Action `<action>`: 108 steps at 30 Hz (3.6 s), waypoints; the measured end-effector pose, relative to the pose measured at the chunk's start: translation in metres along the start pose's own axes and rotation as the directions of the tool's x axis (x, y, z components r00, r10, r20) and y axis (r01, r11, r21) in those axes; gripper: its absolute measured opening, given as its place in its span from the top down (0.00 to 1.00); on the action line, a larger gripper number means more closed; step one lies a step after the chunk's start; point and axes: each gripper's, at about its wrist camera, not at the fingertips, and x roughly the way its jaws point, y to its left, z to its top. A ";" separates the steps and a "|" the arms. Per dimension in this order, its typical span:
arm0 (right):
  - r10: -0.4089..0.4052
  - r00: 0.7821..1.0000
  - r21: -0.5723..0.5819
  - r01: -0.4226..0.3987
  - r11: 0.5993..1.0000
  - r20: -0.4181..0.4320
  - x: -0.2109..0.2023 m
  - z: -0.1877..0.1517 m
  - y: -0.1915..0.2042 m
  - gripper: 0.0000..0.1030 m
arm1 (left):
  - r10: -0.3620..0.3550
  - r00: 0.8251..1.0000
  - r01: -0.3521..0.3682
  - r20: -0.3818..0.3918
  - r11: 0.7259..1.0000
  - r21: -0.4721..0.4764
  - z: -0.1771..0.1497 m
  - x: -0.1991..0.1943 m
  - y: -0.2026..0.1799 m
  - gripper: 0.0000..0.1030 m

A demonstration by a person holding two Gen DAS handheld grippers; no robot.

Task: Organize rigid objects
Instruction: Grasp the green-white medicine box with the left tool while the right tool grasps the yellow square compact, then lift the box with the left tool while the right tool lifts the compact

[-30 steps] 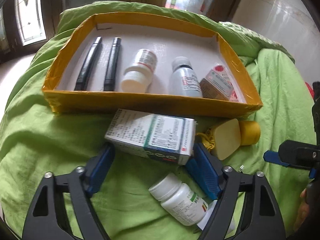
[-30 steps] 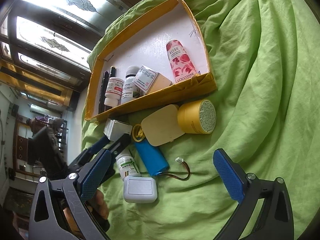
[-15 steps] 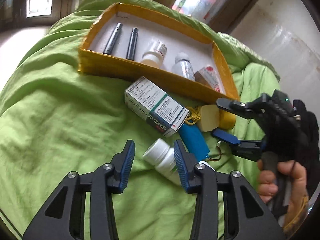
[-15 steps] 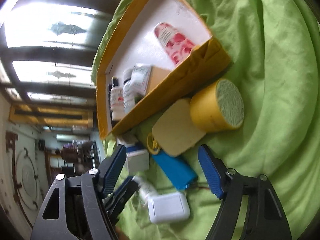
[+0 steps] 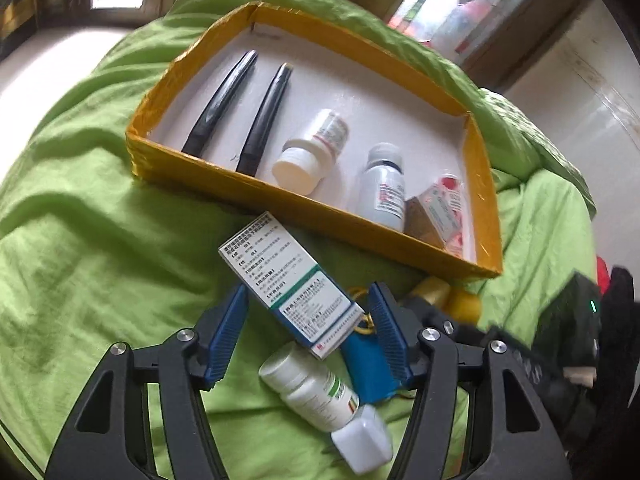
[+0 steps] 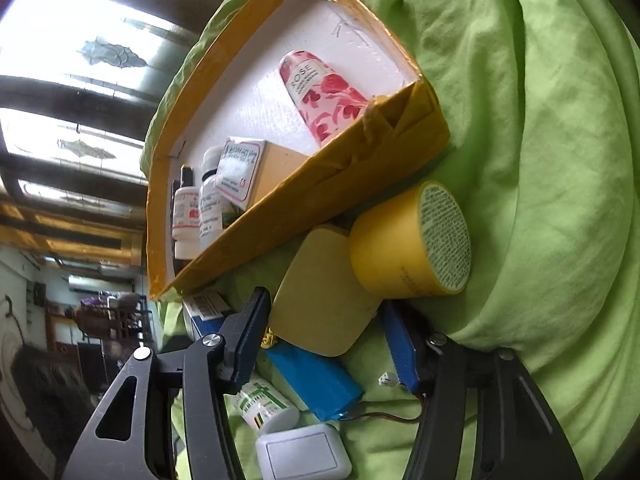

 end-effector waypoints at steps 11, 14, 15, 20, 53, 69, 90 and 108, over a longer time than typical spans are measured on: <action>0.039 0.999 -0.052 -0.041 0.998 -0.038 -0.019 -0.013 0.002 0.54 | -0.005 1.000 0.005 -0.018 1.000 0.020 -0.009 -0.004 0.013 0.63; 0.070 0.996 -0.069 -0.074 0.995 -0.048 -0.021 -0.015 0.009 0.54 | -0.049 0.999 0.049 0.004 0.995 0.089 -0.020 -0.026 0.021 0.65; 0.088 0.994 -0.081 -0.093 0.992 -0.061 -0.022 -0.016 0.014 0.54 | -0.069 0.997 0.067 0.020 0.991 0.115 -0.027 -0.036 0.025 0.65; 0.120 0.990 -0.158 -0.131 0.979 -0.079 -0.028 -0.029 0.035 0.54 | -0.131 0.977 0.108 0.166 0.984 0.143 -0.059 -0.075 0.055 0.65; 0.095 0.995 -0.293 -0.083 0.952 0.026 -0.046 -0.038 0.059 0.54 | 0.089 0.988 -0.116 0.126 0.967 0.228 -0.065 -0.036 0.043 0.66; 0.110 0.993 -0.310 -0.093 0.946 0.038 -0.050 -0.040 0.067 0.54 | 0.047 0.991 -0.073 0.122 0.973 0.219 -0.064 -0.037 0.044 0.69; 0.206 0.977 -0.294 -0.178 0.939 0.064 -0.068 -0.030 0.069 0.54 | -0.034 0.990 0.002 0.138 0.974 0.226 -0.064 -0.059 0.011 0.69; 0.210 0.974 -0.302 -0.177 0.937 0.082 -0.071 -0.027 0.070 0.54 | -0.037 0.981 -0.001 0.193 0.981 0.194 -0.051 -0.081 0.013 0.69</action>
